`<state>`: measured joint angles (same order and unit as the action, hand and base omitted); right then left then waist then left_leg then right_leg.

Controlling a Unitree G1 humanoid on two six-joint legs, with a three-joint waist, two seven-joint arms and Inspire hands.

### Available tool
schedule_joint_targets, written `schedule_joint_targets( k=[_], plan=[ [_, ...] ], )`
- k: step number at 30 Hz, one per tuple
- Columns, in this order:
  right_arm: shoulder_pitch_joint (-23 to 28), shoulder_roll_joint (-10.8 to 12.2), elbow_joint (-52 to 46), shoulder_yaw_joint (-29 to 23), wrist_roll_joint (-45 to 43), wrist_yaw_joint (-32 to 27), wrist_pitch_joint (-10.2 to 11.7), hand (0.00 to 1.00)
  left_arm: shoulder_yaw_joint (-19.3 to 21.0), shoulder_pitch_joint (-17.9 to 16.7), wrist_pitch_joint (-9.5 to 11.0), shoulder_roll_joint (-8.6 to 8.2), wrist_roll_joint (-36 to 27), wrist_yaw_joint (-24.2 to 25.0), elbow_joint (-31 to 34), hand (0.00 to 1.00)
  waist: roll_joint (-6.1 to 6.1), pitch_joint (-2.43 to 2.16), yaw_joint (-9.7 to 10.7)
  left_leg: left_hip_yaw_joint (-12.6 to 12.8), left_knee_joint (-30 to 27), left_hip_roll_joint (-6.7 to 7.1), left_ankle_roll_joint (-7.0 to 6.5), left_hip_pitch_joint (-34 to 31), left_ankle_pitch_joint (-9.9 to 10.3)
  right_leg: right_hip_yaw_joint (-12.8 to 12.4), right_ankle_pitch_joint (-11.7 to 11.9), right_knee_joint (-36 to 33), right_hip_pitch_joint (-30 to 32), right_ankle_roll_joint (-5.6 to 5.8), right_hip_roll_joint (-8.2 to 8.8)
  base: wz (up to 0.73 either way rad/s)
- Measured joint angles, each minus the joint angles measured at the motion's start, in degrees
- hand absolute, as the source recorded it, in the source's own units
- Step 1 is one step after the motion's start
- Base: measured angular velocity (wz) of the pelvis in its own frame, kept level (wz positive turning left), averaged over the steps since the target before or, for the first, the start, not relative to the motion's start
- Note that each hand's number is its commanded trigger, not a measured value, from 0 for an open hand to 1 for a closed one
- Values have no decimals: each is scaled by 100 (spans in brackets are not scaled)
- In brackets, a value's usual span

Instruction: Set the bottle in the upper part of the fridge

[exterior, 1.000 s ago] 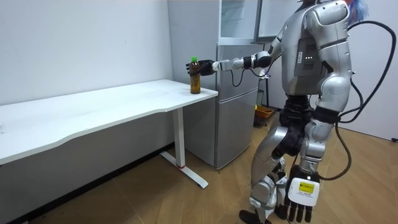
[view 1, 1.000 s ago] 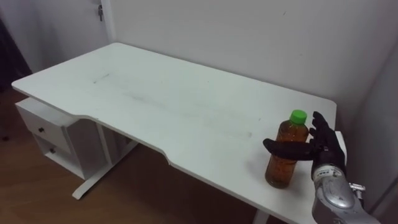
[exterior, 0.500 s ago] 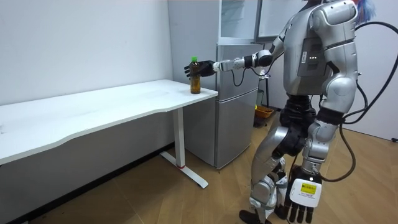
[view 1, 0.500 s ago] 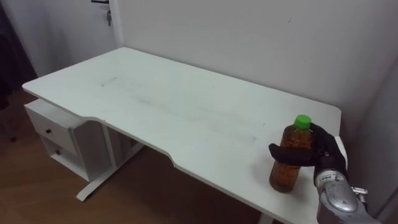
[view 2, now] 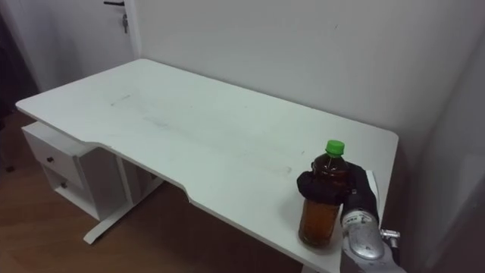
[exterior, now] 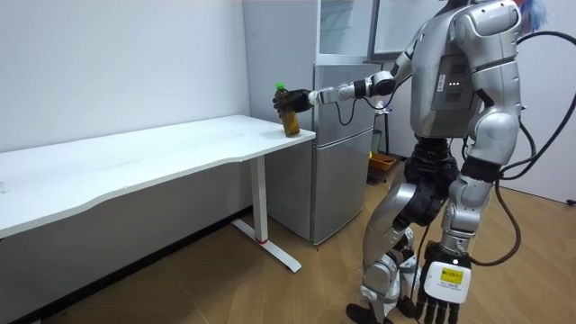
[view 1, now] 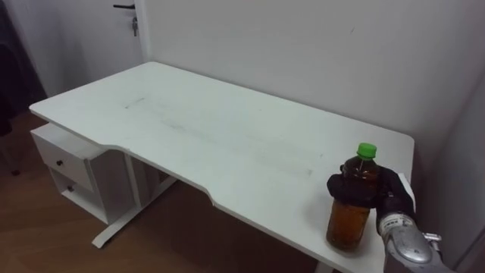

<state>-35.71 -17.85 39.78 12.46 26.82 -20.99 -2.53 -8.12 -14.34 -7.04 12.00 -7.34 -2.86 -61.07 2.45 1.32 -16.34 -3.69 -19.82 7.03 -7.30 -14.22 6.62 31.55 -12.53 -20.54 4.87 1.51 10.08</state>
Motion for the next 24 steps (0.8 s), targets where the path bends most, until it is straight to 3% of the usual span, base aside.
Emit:
schedule_joint_targets(
  k=[10,16,24],
  plan=[
    [154,5,-24,148,49,347,-21,100,157,-230,5,43,20,-27,35,0,2,-31,36,29,53,0,-29,233,16,-52,-14,54,-216,37,-7,0],
    [585,-58,-1179,147,-52,482,-134,100,401,-296,12,25,203,96,34,0,18,-111,102,45,187,18,-25,410,15,-159,-40,89,-316,79,-18,-1],
    [603,-82,-2400,146,-93,504,-130,100,520,-308,31,8,216,53,51,0,66,-159,329,128,462,-13,-20,928,32,-226,59,513,-848,129,-139,-5]
  ],
)
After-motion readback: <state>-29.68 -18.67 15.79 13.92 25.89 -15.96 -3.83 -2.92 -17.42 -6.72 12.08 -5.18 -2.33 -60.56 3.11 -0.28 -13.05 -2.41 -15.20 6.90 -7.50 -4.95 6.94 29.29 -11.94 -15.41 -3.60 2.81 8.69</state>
